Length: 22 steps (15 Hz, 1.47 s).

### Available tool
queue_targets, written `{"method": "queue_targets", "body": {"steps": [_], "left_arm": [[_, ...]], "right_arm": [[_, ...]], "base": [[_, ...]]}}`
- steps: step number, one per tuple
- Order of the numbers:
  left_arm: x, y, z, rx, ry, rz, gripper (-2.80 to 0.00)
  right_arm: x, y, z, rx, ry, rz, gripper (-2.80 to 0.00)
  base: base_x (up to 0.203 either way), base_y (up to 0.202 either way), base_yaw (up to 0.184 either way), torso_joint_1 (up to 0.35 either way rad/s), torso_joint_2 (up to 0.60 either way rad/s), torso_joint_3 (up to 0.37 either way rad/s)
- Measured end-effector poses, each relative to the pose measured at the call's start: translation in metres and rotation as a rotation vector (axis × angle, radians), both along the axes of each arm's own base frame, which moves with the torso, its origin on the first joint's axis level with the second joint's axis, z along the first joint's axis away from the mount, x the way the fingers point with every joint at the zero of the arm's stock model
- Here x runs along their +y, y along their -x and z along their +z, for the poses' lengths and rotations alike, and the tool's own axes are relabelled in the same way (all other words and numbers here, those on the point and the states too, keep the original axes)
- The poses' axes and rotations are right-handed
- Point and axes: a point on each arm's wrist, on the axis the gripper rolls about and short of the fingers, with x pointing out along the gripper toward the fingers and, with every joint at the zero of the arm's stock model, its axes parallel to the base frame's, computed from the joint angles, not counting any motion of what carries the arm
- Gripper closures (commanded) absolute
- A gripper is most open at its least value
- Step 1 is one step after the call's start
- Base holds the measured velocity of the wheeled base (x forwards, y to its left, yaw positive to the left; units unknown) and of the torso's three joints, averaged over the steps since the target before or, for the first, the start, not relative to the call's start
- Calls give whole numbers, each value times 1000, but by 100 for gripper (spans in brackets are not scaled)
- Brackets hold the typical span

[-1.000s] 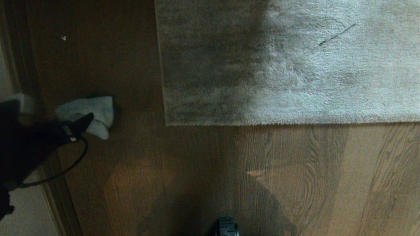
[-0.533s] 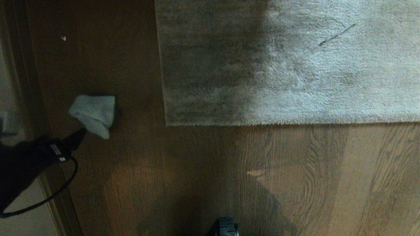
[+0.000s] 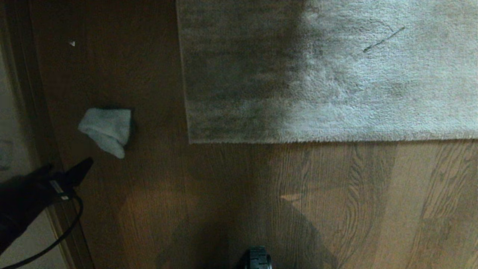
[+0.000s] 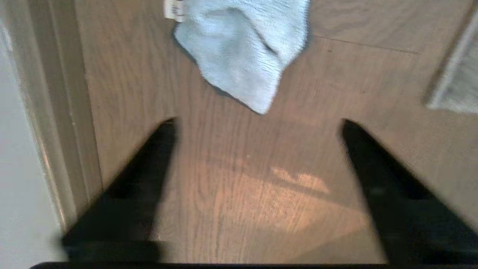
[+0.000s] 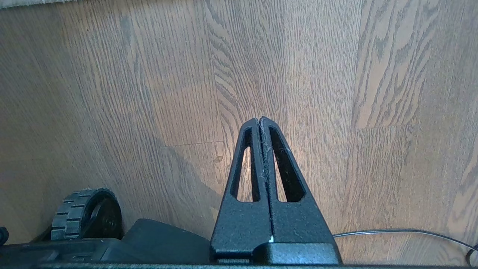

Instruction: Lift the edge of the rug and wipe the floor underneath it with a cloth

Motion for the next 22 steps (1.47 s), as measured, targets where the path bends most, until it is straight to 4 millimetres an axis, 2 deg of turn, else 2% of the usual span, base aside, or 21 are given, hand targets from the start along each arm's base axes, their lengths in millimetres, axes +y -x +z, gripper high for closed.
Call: {"method": "queue_targets", "body": {"steps": [5,10,13,17,22], "left_arm": [[-7,19,-7,17,-23,-19,0],[-12,26,-5,-6,-30,-45,0],[-16,33,-11,11,-31,-67,0],[-19,55,-15,38,-70,-80,0],[-25,97,-19,58,-117,-94,0]], "right_arm": [[0,0,0,0,0,0,0],[0,0,0,0,0,0,0],[0,0,0,0,0,0,0],[0,0,0,0,1,0,0],[0,0,0,0,0,0,0]], "base": [[0,0,0,0,0,0],[0,0,0,0,0,0],[0,0,0,0,0,0],[0,0,0,0,0,0],[0,0,0,0,0,0]]}}
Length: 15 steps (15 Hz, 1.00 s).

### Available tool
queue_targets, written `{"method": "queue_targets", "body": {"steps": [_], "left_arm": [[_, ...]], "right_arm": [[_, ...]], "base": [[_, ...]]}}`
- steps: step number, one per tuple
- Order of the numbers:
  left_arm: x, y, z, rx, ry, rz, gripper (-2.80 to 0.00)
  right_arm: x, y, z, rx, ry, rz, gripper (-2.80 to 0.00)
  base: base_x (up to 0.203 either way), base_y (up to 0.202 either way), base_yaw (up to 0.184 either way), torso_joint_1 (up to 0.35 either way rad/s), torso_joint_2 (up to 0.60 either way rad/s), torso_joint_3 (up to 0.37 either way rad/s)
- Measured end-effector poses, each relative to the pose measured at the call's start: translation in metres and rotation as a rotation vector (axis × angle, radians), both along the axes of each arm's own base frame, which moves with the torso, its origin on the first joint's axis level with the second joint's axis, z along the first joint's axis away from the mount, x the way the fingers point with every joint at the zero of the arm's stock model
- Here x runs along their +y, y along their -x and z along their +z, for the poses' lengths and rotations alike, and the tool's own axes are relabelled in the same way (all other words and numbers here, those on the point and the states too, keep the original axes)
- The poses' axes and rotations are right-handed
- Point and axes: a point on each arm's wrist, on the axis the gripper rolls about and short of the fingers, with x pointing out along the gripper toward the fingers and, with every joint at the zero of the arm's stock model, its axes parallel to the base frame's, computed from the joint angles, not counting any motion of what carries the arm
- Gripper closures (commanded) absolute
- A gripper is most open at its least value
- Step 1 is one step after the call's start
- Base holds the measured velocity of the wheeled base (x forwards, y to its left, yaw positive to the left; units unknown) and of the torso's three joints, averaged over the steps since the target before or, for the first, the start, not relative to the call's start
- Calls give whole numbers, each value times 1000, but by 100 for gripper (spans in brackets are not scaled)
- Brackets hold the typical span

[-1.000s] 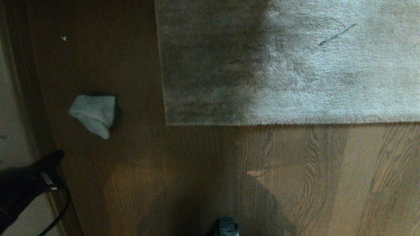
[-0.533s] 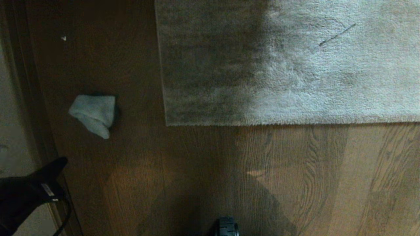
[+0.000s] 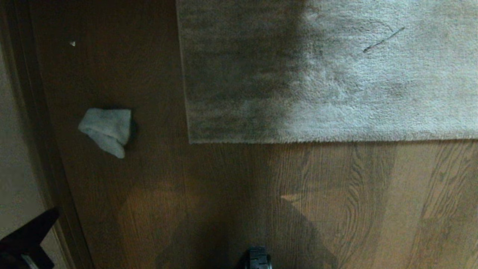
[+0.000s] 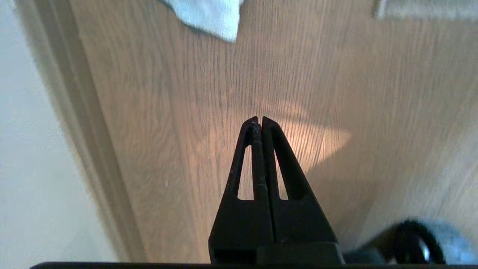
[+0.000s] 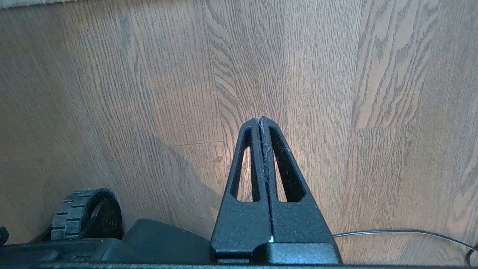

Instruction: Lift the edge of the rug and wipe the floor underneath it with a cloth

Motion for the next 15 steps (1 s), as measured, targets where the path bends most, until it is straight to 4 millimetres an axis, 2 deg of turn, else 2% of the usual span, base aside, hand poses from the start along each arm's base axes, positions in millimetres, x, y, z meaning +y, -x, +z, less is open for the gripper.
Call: {"method": "queue_targets", "body": {"steps": [4,8,11,15], "left_arm": [[-5,35,-21,105,-75,-43,0],[-7,61,-41,169,-81,-39,0],[-8,74,-51,178,-69,-21,0],[-8,77,-52,141,-34,-3,0]], "right_arm": [[0,0,0,0,0,0,0],[0,0,0,0,0,0,0],[0,0,0,0,0,0,0],[0,0,0,0,0,0,0]], "base": [[0,0,0,0,0,0],[0,0,0,0,0,0],[0,0,0,0,0,0],[0,0,0,0,0,0]]}}
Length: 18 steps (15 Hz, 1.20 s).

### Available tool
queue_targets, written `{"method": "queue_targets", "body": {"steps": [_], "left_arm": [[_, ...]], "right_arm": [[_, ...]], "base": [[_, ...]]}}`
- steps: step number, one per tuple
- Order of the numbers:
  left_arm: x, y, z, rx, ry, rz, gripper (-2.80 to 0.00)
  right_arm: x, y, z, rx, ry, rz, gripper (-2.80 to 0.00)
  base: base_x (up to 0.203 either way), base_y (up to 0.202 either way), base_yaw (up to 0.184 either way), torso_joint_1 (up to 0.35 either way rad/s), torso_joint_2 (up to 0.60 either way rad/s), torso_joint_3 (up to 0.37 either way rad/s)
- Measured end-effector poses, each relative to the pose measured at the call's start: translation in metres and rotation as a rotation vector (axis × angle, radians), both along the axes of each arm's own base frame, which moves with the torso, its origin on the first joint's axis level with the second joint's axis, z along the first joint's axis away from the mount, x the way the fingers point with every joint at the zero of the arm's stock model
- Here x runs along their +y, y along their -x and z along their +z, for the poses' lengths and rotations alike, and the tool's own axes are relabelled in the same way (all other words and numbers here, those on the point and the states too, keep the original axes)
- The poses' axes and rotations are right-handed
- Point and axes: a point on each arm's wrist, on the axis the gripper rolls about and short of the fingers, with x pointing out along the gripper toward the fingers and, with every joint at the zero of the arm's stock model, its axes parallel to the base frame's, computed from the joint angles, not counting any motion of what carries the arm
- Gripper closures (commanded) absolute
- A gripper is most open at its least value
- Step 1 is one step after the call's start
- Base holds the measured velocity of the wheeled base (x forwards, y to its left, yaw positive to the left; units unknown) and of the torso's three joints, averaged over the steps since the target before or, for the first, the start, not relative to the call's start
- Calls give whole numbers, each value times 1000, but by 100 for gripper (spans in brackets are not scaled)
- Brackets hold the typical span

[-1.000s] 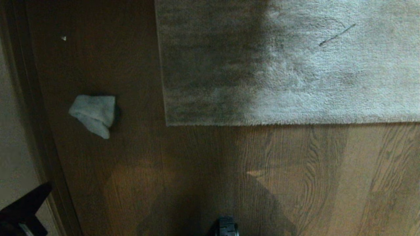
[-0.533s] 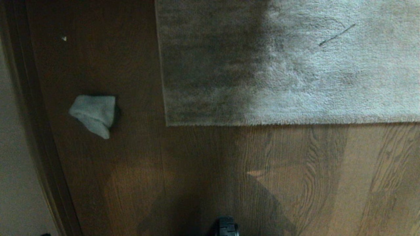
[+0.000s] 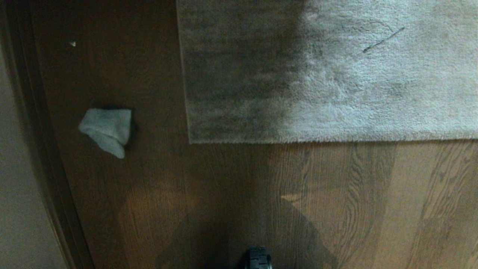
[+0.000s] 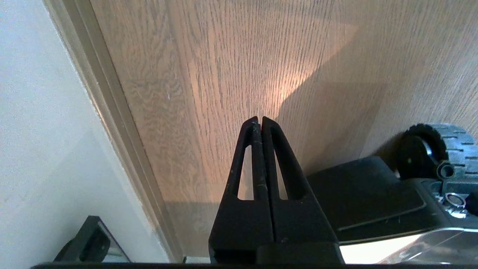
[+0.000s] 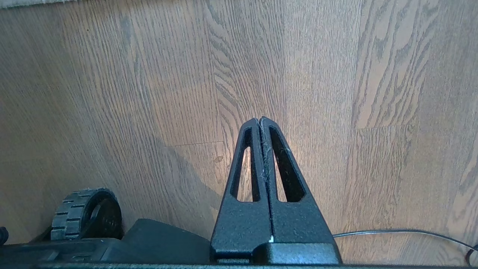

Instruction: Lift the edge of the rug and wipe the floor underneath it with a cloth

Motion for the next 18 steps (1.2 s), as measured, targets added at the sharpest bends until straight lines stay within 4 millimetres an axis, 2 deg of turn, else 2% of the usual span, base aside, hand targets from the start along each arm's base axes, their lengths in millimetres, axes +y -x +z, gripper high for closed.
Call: {"method": "queue_targets", "body": {"steps": [9,18], "left_arm": [[0,4,0,-46,10,-22,0],[0,20,-3,-252,10,-51,0]], "right_arm": [[0,0,0,0,0,1,0],[0,0,0,0,0,0,0]], "base": [[0,0,0,0,0,0],[0,0,0,0,0,0]]}}
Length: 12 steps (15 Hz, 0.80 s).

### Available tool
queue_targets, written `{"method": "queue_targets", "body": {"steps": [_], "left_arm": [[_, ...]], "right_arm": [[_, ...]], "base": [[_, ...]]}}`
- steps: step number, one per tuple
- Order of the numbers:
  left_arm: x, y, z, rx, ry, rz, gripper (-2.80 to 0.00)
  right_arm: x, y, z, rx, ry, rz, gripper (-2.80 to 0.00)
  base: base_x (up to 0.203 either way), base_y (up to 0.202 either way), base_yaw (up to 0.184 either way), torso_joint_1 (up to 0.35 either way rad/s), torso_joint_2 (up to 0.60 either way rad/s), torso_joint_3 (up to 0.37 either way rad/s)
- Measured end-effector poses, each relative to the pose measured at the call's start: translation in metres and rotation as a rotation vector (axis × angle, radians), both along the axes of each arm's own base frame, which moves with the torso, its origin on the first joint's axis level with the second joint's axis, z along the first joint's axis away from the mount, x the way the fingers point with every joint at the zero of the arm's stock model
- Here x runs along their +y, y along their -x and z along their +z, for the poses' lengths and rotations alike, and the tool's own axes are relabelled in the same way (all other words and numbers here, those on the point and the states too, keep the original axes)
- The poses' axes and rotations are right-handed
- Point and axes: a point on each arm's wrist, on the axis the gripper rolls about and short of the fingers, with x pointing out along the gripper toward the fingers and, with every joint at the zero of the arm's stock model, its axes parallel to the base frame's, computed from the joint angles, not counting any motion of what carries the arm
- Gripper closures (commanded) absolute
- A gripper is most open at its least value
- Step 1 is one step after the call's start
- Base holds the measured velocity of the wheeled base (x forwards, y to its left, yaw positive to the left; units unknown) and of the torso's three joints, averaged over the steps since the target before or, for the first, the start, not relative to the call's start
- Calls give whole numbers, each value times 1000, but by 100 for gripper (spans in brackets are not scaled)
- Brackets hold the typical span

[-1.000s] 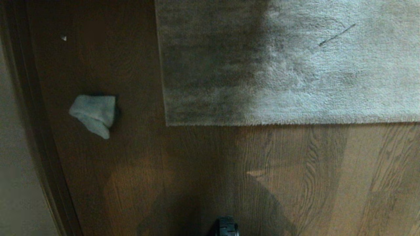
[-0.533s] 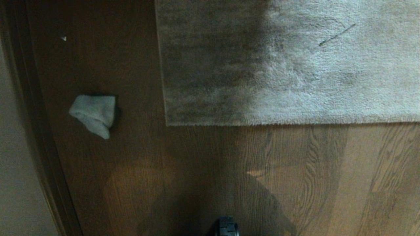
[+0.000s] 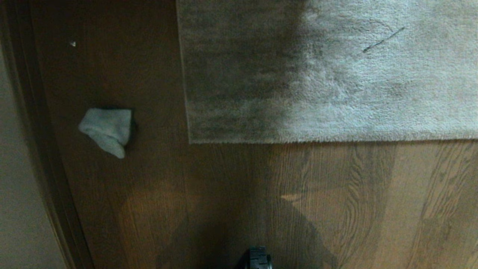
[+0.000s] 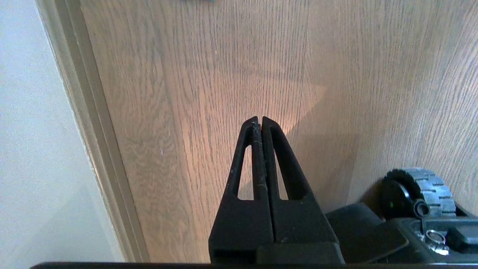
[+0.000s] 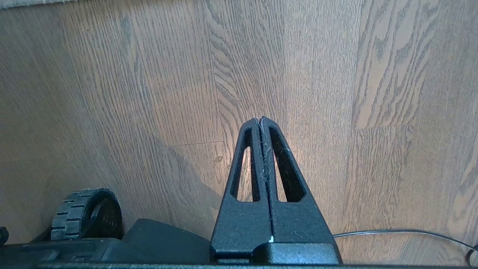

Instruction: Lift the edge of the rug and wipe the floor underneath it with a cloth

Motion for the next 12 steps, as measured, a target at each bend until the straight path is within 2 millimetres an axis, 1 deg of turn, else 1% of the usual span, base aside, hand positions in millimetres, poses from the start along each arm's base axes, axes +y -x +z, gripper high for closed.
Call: {"method": "queue_targets", "body": {"steps": [12], "left_arm": [[0,1,0,-18,16,0,0]], "right_arm": [[0,0,0,0,0,0,0]], "base": [[0,0,0,0,0,0]]}}
